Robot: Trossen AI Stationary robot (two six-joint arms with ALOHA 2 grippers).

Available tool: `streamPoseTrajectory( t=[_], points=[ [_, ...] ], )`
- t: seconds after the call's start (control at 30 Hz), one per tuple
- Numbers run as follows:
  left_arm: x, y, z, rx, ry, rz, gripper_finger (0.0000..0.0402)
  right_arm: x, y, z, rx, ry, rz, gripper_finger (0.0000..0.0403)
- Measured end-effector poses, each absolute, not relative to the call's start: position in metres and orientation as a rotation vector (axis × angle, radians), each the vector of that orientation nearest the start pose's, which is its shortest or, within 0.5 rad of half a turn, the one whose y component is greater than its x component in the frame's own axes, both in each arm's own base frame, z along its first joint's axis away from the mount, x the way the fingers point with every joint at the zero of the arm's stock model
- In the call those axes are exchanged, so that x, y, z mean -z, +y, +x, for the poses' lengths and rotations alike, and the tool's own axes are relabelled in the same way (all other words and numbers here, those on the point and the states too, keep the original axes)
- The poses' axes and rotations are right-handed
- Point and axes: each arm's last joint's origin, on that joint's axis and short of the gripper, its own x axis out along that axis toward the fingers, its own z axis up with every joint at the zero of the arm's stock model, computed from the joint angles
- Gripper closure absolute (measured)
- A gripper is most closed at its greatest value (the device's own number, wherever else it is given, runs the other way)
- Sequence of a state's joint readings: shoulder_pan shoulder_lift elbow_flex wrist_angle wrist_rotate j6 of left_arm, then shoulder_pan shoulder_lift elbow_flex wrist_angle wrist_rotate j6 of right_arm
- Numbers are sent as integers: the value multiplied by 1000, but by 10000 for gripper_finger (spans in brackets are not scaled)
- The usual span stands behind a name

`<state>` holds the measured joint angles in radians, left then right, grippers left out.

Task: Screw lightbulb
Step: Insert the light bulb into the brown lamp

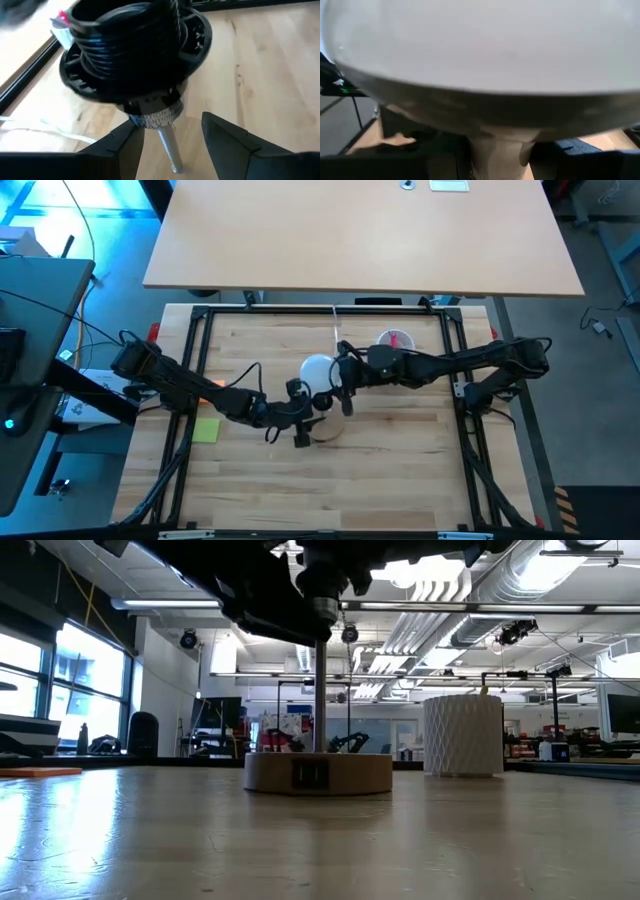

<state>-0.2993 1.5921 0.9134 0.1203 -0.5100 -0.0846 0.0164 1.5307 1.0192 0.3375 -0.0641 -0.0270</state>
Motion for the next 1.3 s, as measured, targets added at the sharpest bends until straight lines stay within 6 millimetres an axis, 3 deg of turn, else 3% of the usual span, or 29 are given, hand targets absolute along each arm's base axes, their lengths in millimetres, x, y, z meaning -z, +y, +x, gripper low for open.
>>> streamPoseTrajectory(
  t=[0.57,1.03,1.3],
  points=[
    [-211,-91,317,-326,503,178,214,-282,22,343,-130,95,50,265],
    [-211,-97,314,-372,498,200,214,-272,36,341,-77,193,32,265],
    [-230,-107,302,-371,435,192,214,-252,32,332,-21,133,85,265]
  ],
)
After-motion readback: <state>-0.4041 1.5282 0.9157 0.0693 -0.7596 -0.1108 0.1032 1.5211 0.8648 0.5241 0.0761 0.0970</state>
